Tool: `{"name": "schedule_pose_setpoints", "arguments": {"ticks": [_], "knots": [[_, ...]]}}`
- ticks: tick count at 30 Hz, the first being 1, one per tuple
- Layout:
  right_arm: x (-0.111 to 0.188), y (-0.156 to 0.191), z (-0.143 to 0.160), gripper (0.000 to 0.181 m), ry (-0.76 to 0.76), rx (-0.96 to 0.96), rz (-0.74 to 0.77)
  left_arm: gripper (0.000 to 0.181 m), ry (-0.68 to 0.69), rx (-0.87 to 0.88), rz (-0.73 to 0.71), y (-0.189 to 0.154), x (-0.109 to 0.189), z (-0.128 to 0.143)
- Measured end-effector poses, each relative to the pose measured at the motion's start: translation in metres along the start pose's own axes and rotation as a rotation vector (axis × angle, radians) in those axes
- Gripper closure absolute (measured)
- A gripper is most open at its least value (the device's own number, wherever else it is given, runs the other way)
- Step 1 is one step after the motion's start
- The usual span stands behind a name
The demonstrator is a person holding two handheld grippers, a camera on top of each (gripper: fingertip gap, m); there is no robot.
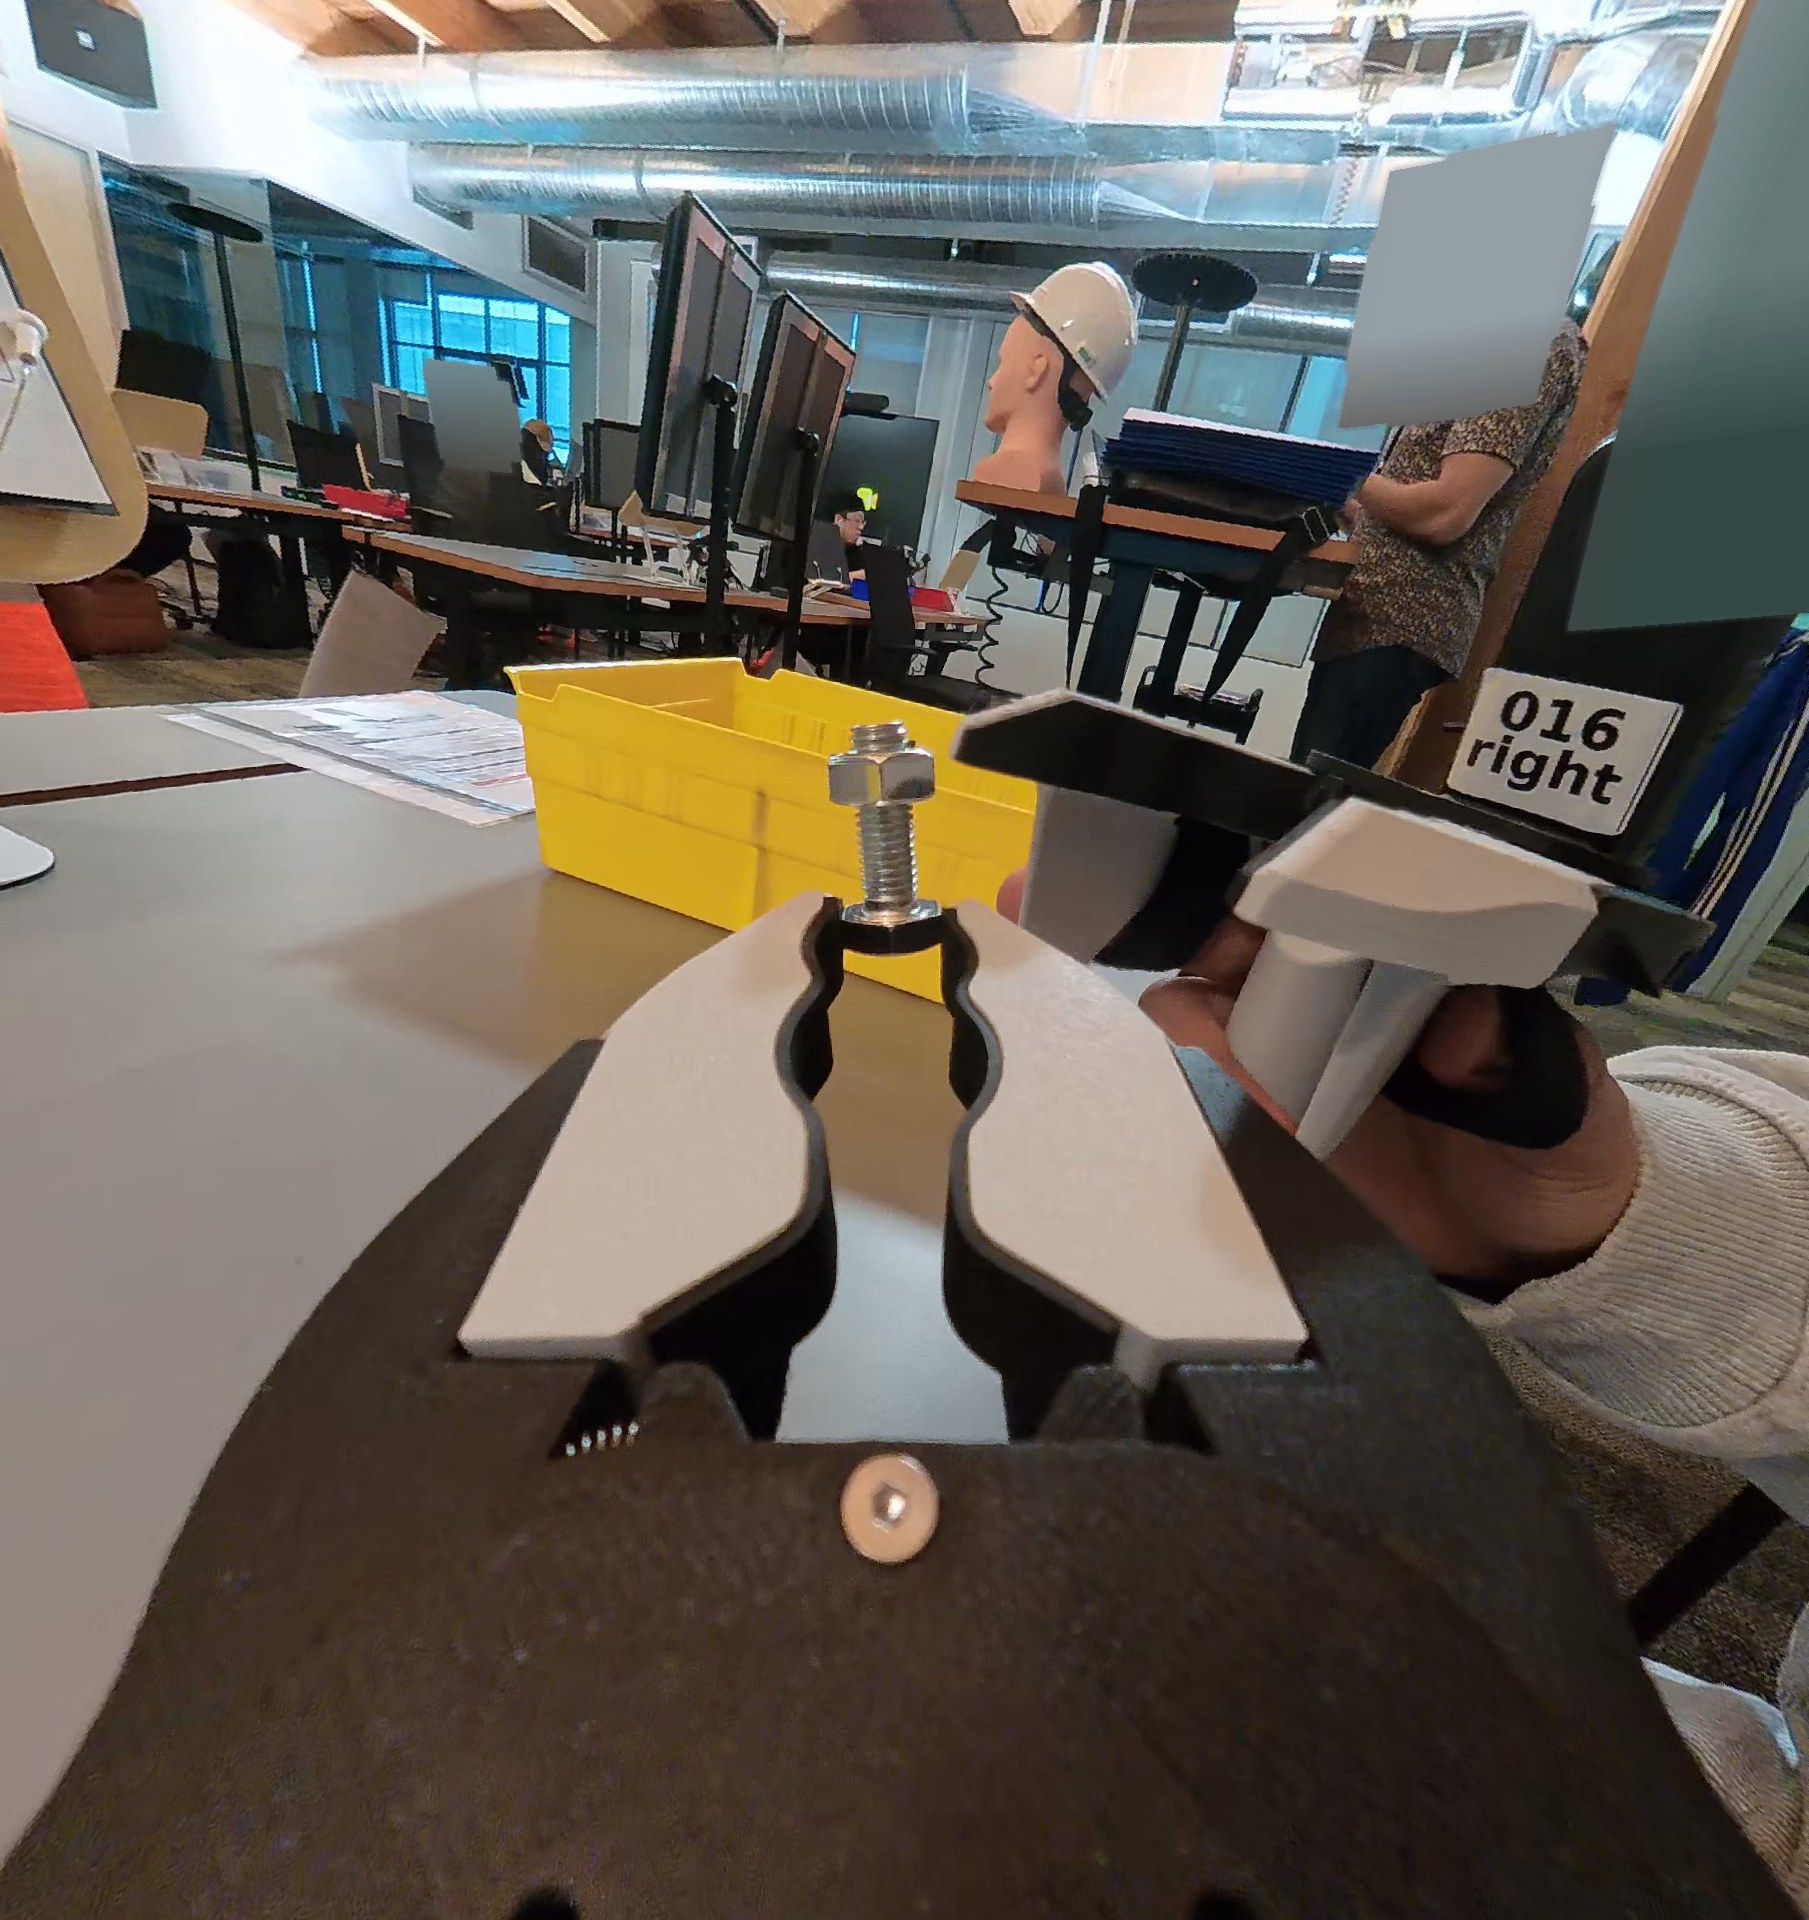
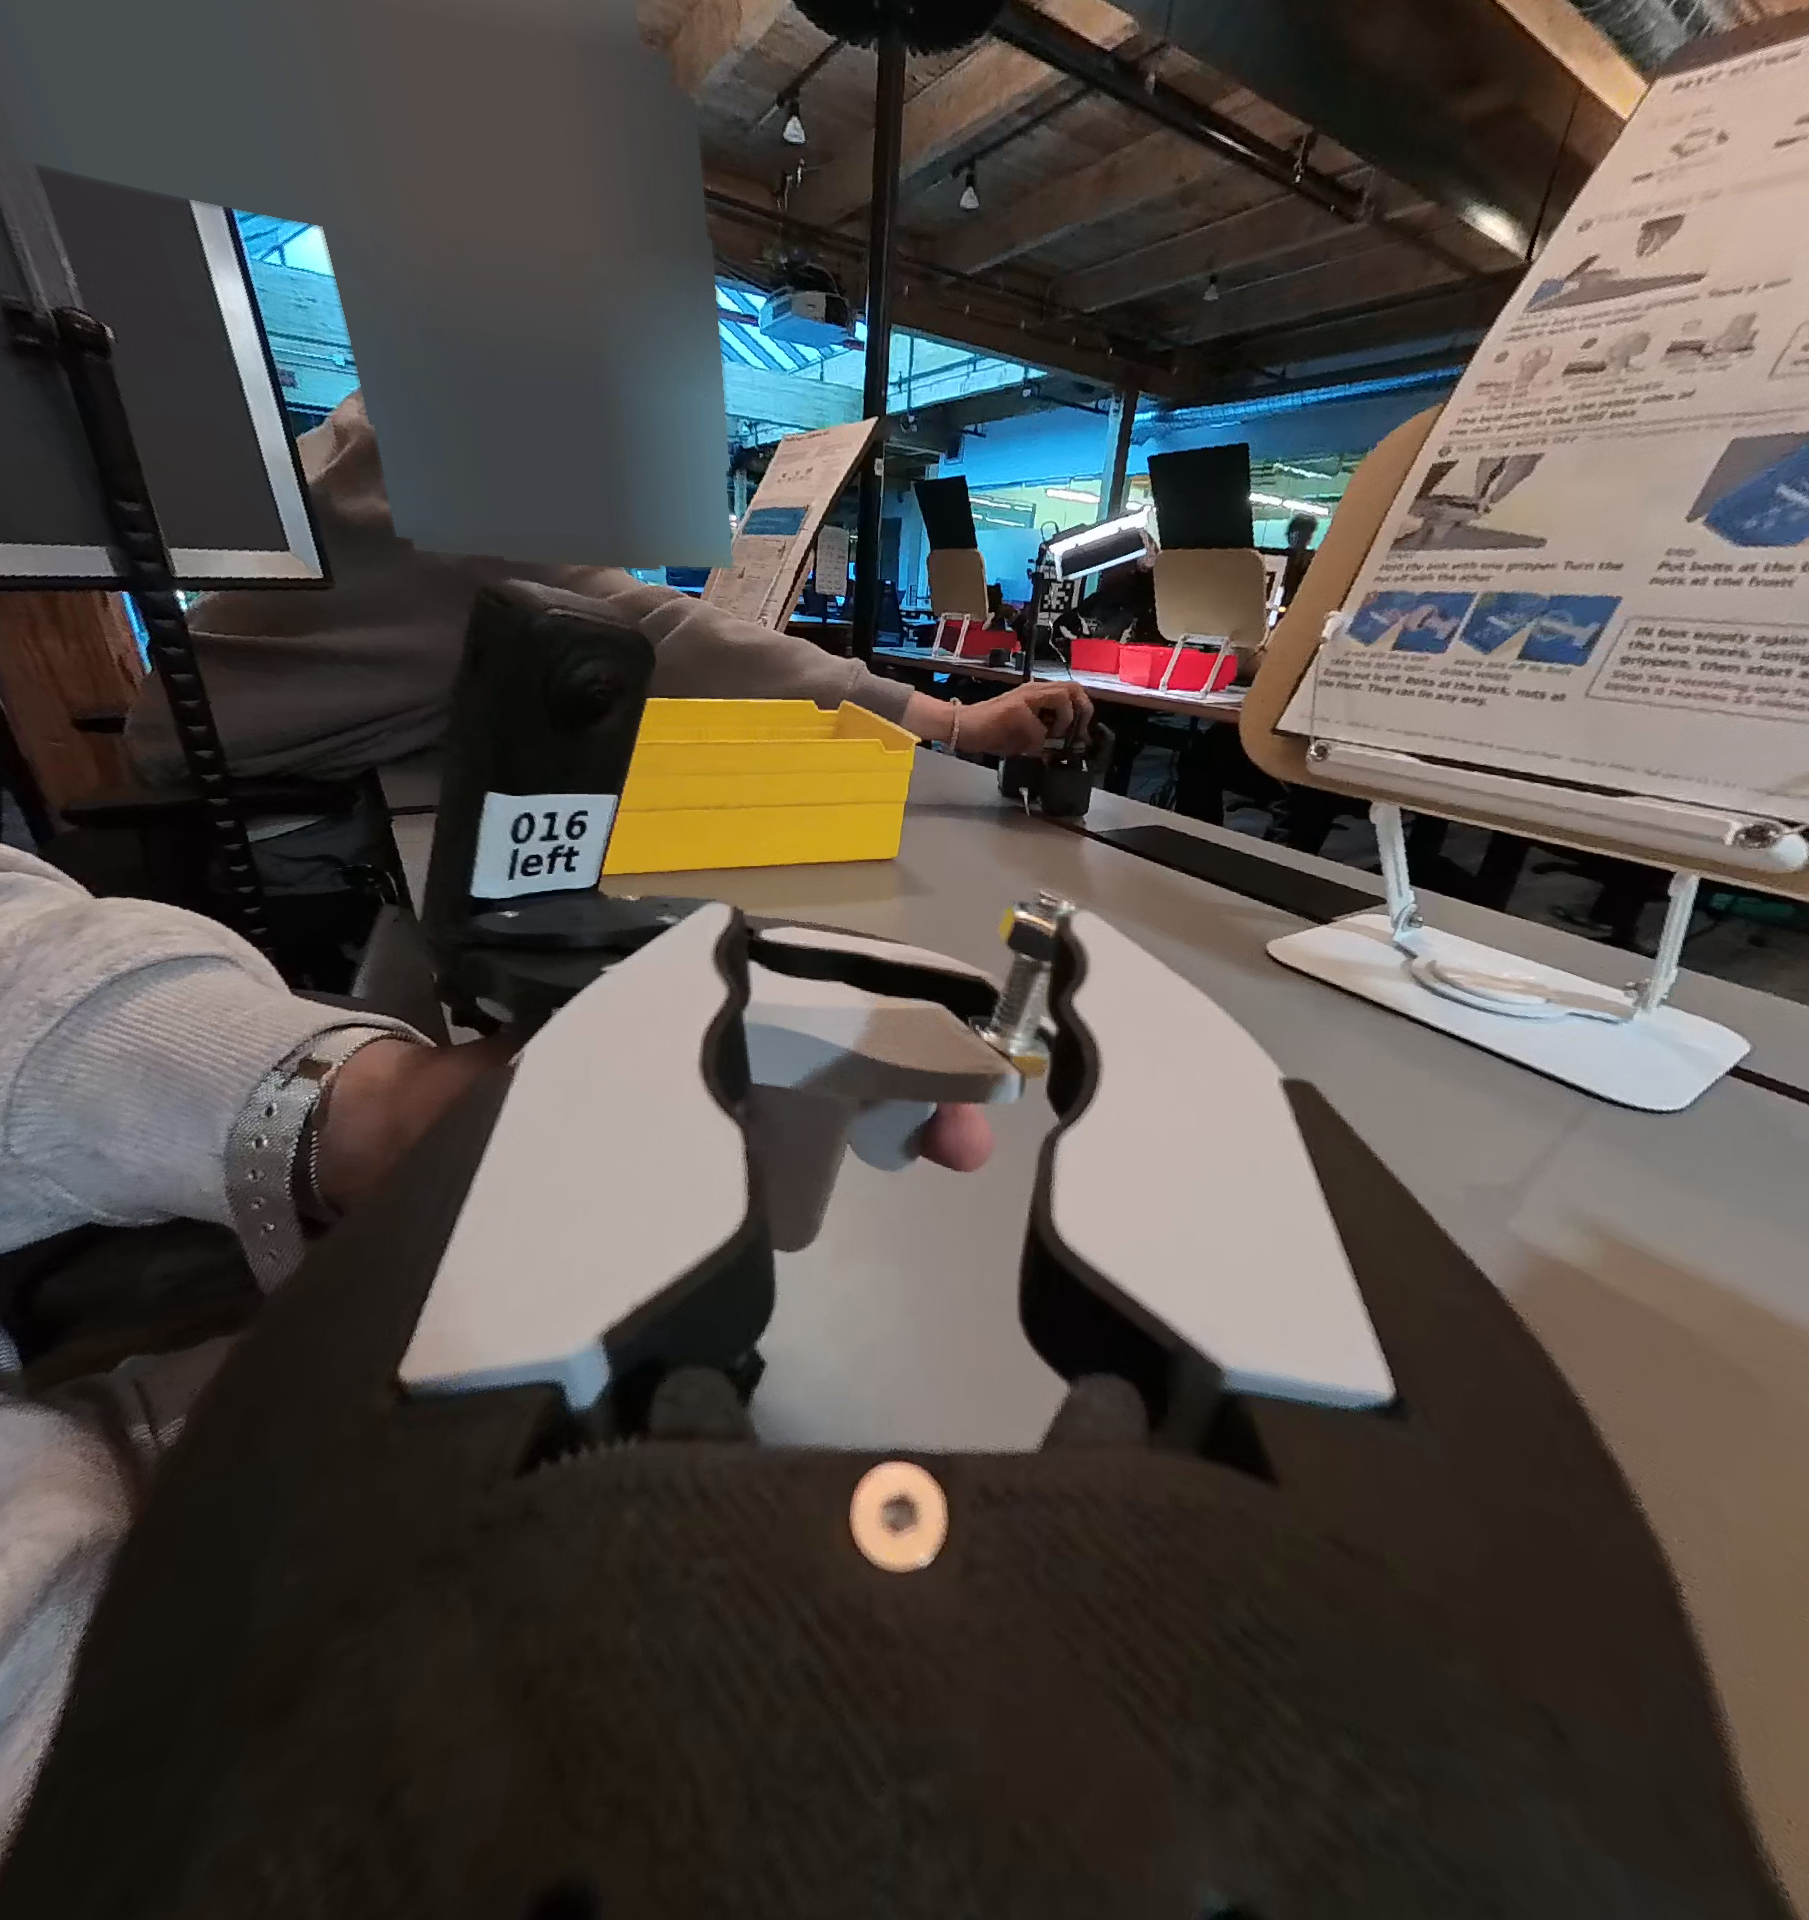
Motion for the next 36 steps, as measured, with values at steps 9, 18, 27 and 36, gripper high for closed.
{"name": "schedule_pose_setpoints", "arguments": {"ticks": [9,18,27,36], "knots": [[-0.0042,-0.0018,0.0068,0.118,0.036,-0.018,0.005,0.163,-0.003,0.020,0.009,-0.0002,-0.0001,-0.0001],[-0.0040,0.0018,0.0043,0.122,0.023,-0.003,-0.014,0.163,-0.003,0.022,-0.004,0.0019,0.0002,-0.0001],[-0.0057,0.0023,0.0062,0.119,0.034,0.002,-0.011,0.163,0.002,0.019,-0.006,0.0021,0.0002,0.0004],[-0.0065,0.0021,0.0072,0.118,0.039,0.010,-0.003,0.163,0.008,0.007,-0.015,0.0024,0.0004,0.0007]]}}
Point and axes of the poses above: each gripper's, where its closed fingertips meet, x back along the fingers, z out of its underside, y = z × x across the jaws, the point moved 6 cm from there along x, back along the fingers, and after that the axes turned 4 degrees about y, right-handed, at the moved point
